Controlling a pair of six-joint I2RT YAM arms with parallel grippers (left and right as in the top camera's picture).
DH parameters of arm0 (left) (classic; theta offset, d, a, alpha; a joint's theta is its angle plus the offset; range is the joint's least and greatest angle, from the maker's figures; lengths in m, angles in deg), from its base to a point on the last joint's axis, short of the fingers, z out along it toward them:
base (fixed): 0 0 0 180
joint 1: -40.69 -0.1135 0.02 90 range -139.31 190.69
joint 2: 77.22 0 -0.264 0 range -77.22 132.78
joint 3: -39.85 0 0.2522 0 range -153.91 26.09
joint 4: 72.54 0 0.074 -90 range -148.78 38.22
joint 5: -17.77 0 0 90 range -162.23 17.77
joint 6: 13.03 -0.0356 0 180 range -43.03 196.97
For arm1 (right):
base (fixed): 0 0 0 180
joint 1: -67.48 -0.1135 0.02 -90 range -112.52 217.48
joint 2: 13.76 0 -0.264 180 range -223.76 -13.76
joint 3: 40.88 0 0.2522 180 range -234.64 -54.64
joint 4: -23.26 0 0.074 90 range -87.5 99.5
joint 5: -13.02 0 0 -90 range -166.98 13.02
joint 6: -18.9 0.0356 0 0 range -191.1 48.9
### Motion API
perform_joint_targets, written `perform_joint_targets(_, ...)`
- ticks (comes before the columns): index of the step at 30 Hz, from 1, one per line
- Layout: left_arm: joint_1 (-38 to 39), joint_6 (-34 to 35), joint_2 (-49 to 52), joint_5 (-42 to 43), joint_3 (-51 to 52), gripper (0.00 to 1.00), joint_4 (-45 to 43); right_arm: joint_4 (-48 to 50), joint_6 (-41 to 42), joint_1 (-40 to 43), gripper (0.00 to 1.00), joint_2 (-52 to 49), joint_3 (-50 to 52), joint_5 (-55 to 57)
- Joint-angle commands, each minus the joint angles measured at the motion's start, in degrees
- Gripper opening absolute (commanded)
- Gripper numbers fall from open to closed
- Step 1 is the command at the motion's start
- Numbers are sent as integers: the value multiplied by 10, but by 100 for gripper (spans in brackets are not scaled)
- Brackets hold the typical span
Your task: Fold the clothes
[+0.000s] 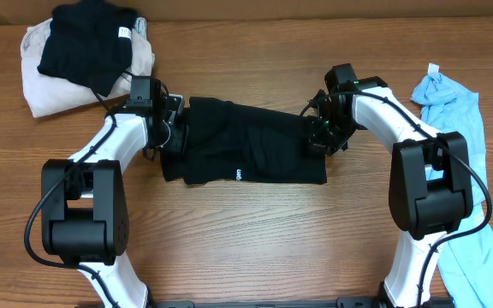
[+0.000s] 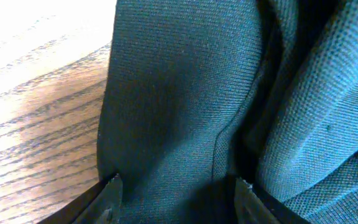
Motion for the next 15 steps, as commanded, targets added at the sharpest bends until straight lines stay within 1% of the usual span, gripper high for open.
perform_joint_targets(1,-6,15,46,5,12,62,7,-3,-2,-2,11,0,6,3)
perform_joint_targets(2,-7,15,46,5,11,57,8,-4,-2,-2,11,0,6,6)
perform_joint_targets(4,-7,16,46,5,11,21,12,-4,-2,-2,11,0,6,7)
perform_joint_targets(5,-7,19,46,5,11,7,15,-4,-2,-2,11,0,6,7)
perform_joint_targets(6,-7,21,46,5,11,4,19,-4,-2,-2,11,0,6,7)
perform_joint_targets(10,-7,21,46,1,-7,4,50,-6,-2,-1,11,0,6,7)
perform_joint_targets(15,-7,21,41,-1,-112,4,167,-16,-2,-2,10,0,5,7)
